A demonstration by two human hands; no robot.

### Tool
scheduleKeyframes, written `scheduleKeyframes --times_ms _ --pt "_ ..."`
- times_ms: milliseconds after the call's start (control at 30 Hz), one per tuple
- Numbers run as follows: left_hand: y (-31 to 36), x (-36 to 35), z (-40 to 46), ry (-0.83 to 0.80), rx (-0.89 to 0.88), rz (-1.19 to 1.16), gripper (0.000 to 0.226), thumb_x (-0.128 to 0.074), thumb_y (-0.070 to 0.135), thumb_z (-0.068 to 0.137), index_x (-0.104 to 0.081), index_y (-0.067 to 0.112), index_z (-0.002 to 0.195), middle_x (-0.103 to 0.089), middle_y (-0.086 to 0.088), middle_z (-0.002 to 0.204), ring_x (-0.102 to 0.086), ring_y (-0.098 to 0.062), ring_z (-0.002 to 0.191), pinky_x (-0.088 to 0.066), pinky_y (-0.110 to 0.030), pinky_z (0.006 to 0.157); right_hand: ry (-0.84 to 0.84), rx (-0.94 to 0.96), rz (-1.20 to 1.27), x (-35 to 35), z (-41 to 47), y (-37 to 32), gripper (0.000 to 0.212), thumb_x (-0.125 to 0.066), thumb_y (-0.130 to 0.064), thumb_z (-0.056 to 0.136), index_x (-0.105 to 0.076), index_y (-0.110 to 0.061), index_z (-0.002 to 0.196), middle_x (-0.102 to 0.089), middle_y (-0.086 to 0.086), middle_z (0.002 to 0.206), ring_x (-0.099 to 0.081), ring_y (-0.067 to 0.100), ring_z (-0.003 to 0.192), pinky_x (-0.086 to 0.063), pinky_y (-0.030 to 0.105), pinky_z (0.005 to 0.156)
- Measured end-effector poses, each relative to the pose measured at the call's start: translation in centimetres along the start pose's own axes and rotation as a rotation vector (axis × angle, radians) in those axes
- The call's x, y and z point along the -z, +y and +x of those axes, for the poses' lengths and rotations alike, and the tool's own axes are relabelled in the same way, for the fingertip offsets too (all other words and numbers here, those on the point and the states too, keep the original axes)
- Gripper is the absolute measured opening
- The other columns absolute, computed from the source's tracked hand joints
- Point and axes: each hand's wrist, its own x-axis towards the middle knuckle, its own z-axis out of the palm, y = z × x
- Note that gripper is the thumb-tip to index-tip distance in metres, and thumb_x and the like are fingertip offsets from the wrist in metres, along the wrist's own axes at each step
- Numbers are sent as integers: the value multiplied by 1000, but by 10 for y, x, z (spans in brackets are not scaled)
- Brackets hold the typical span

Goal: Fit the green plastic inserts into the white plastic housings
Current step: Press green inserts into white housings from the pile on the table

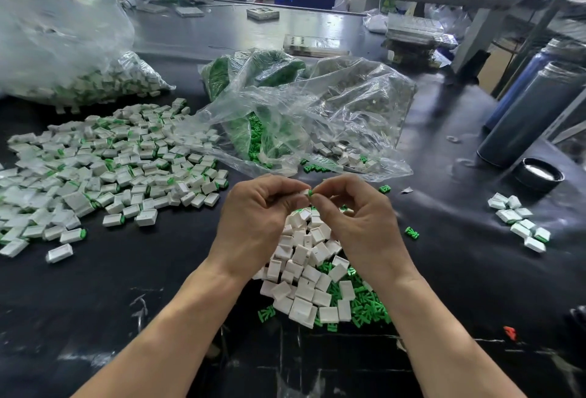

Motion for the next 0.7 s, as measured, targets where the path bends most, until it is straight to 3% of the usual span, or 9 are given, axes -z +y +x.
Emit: scheduleKeyframes --times_ms 367,533,633,700 --pt "-1 -1 -2 -46 -4 27 20 -74 0 89 -79 18 98 -78 11 89 -74 -4 87 -55 -13 76 -21 -53 -86 -1 0 -1 10 -72 -13 92 -70 -23 90 -70 -8 79 -62 5 72 -52 24 69" --pt "-6 16 1 74 -2 259 16 -77 17 90 -76 32 94 -74 19 88 -70 4 86 -51 -7 72 107 -100 -171 12 2 1 8 -72 -23 97 -70 -29 91 -71 -19 83 -64 -3 72 -50 12 65" --pt "-14 37 9 212 37 559 10 -78 23 89 -76 33 89 -69 17 89 -65 1 82 -49 -12 69 199 -168 -334 28 5 6 7 -70 -30 97 -72 -30 91 -71 -15 78 -66 0 77 -53 22 71" --pt "-19 50 14 288 90 701 7 -79 25 88 -76 32 87 -67 15 91 -64 -8 86 -52 -27 78 197 -225 -450 36 7 9 8 -69 -32 97 -73 -29 91 -70 -14 81 -66 4 81 -57 35 79"
